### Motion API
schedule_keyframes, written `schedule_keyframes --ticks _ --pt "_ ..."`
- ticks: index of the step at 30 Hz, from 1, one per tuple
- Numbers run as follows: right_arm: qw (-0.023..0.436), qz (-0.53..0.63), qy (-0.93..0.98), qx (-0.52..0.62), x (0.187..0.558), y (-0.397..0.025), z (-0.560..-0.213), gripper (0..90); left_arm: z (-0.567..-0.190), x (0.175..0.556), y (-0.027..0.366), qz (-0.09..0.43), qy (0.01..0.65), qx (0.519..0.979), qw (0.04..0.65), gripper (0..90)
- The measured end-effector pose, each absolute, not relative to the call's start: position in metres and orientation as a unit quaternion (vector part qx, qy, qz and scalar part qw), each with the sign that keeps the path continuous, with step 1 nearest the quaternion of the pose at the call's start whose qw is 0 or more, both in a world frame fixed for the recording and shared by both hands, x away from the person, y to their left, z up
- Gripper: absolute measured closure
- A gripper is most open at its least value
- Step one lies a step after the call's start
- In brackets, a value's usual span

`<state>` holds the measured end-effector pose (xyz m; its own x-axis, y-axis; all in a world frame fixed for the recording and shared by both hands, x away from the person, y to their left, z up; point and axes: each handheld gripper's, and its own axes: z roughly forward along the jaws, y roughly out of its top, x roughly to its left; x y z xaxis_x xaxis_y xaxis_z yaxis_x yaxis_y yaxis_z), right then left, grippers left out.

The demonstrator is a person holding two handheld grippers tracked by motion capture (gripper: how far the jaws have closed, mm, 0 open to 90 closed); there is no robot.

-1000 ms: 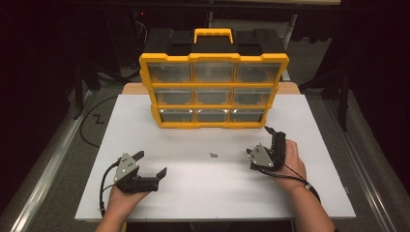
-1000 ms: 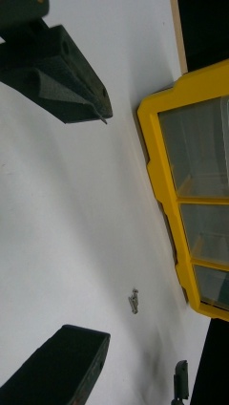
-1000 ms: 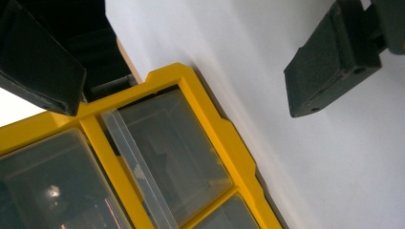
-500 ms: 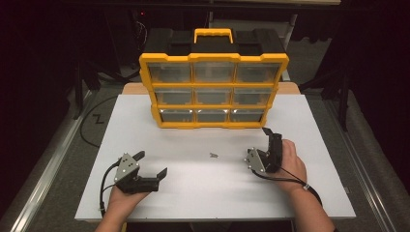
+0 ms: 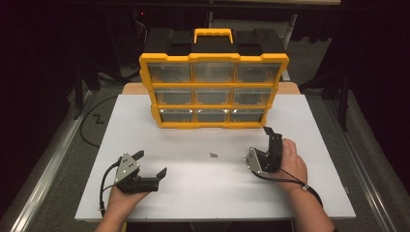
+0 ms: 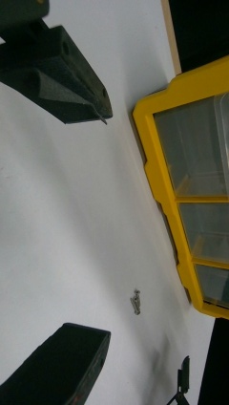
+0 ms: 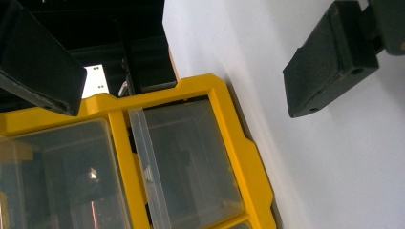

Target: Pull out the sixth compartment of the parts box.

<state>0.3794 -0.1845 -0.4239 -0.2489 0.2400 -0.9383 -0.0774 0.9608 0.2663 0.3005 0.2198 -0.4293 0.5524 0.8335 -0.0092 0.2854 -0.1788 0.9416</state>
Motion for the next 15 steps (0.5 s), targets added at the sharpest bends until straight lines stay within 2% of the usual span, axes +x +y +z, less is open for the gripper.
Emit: schedule_keyframes --ticks 15 --pt "0.617 0.12 0.777 0.051 0.375 -0.169 -0.413 2.9 -0.428 0.299 0.219 0.282 0.391 0.722 0.496 1.3"
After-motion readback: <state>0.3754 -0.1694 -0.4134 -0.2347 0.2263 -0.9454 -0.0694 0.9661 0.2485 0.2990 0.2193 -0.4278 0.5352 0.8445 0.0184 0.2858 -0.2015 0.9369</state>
